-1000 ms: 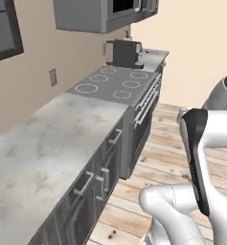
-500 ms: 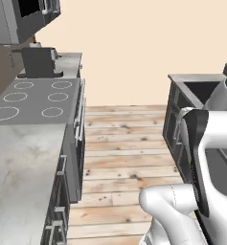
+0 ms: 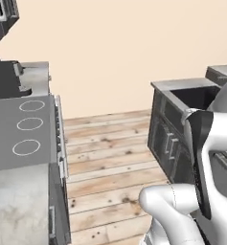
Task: Organize the utensils by type. Pick up the wooden spoons from the counter and place them in the open cabinet. Then pick up the metallic utensils from the counter and place them in the open drawer.
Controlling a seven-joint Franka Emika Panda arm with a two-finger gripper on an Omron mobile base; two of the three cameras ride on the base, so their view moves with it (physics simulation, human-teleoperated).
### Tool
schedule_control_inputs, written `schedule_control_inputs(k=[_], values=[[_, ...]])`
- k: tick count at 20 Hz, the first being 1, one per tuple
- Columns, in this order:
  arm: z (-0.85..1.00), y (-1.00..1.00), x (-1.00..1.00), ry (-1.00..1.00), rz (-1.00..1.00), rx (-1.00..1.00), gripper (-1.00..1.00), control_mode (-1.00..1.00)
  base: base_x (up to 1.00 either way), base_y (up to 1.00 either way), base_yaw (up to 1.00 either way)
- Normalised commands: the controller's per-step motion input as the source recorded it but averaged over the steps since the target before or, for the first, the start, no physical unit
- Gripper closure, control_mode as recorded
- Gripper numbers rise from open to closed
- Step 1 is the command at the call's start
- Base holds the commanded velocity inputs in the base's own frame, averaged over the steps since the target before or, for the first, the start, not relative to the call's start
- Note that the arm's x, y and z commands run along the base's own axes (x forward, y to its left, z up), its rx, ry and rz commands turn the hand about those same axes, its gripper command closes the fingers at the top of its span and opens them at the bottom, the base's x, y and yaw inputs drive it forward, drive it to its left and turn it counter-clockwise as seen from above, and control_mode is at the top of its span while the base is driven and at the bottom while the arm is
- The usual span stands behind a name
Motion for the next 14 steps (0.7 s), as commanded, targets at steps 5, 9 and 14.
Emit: schedule_control_inputs(k=[5, 9, 14], values=[[0.00, 0.00, 0.00, 0.00, 0.00, 0.00, -1.00, 1.00, 1.00, 0.41, 0.00], [0.00, 0.00, 0.00, 0.00, 0.00, 0.00, -1.00, 1.00, 1.00, 0.21, 0.00], [0.00, 0.00, 0.00, 0.00, 0.00, 0.00, -1.00, 1.00, 1.00, 0.19, 0.00]])
